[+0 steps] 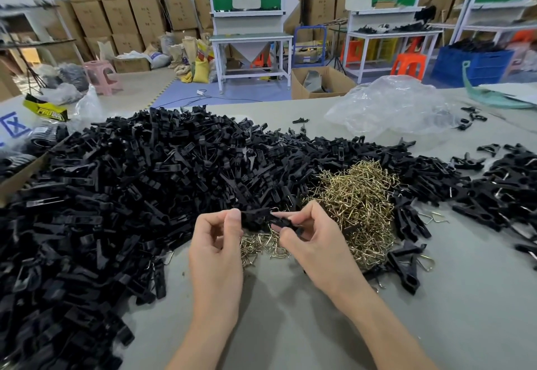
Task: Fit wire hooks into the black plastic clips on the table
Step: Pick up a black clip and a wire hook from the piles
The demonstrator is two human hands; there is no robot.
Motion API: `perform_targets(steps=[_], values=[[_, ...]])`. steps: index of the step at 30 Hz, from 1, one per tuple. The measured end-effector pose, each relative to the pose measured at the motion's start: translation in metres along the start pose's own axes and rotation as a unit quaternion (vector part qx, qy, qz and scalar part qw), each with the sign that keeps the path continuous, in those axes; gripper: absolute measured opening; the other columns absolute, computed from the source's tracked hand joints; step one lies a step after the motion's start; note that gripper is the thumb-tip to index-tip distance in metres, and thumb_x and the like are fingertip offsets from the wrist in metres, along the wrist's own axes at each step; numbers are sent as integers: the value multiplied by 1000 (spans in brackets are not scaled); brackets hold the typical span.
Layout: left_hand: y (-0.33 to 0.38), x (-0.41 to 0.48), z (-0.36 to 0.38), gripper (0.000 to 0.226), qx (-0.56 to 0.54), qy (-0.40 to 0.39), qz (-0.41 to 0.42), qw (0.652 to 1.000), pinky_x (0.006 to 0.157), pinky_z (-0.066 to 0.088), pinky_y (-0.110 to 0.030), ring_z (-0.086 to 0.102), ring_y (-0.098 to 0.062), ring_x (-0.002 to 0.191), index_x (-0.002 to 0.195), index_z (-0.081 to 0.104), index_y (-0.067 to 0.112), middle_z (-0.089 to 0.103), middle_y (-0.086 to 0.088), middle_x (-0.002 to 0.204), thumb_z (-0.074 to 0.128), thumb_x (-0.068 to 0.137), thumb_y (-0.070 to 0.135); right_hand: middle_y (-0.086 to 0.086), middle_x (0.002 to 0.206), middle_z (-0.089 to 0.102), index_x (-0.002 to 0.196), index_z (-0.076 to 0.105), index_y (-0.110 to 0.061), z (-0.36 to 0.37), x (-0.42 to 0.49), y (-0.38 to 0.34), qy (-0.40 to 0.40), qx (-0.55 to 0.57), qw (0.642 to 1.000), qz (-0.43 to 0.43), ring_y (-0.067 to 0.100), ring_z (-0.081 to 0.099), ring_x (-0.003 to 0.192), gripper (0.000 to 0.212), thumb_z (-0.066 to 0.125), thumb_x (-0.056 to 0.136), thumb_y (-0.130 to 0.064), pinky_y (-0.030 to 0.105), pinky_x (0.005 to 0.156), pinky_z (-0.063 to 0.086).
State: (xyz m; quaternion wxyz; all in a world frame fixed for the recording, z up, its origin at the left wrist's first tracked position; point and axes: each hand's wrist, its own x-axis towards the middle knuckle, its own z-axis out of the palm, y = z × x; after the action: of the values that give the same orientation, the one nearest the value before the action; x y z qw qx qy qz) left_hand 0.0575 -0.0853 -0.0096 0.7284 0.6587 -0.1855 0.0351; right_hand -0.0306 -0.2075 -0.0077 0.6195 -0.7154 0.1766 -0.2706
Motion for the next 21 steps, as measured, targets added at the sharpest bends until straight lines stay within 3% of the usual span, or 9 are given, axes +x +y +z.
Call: perform_targets(steps=[2,5,7,9,12,15,18,21], values=[[1,-4,-1,14,38,-16,27,999,67,47,-16,62,-4,76,86,61,37,69,17,94,58,89,51,-20,111,72,82,55,-36,2,-1,1,-9,-19,1000,-2,9,72,99,15,67,74,-40,43,91,58],[2,-8,-3,15,120,-57,111,985,61,43,-10,64,-4,79,81,53,42,65,28,116,54,91,52,-18,105,71,86,55,-38,4,-3,1,-11,-59,998,-19,8,71,91,18,66,76,-47,38,86,58],[3,-11,-3,17,157,-84,148,973,58,40,-8,63,0,74,82,48,43,66,31,114,53,95,53,-13,93,72,89,55,-39,4,-4,0,-14,-68,997,-24,11,69,83,18,65,78,-48,35,80,58],[3,-13,-2,14,165,-97,152,970,64,44,-10,65,1,82,86,49,45,66,32,109,51,94,56,-14,83,71,90,56,-39,3,-4,0,-15,-58,998,-30,4,65,73,15,66,81,-44,21,72,54],[2,-11,-4,11,148,-99,148,973,69,44,-7,65,0,86,93,55,47,67,28,100,52,94,57,-12,86,74,95,64,-35,2,-4,0,-19,-22,999,-24,0,67,77,11,71,88,-31,11,69,48],[3,-10,-4,11,131,-116,128,976,65,47,-10,66,0,79,97,57,44,67,25,91,56,90,52,-10,88,73,101,71,-29,3,-3,-2,-37,20,999,-21,4,70,84,12,73,92,-21,15,73,53],[4,-12,0,18,75,-152,56,984,72,56,-22,70,-6,82,101,64,46,71,20,91,61,83,47,-1,88,74,107,71,-14,3,-2,-3,-38,102,994,5,13,73,86,14,68,94,-10,27,75,60],[6,-12,4,23,-15,-174,-20,984,73,55,-17,71,-8,84,103,72,42,76,10,92,67,81,37,3,89,74,106,71,-16,1,-1,-3,-6,102,995,8,19,74,86,13,67,95,-10,31,74,62]])
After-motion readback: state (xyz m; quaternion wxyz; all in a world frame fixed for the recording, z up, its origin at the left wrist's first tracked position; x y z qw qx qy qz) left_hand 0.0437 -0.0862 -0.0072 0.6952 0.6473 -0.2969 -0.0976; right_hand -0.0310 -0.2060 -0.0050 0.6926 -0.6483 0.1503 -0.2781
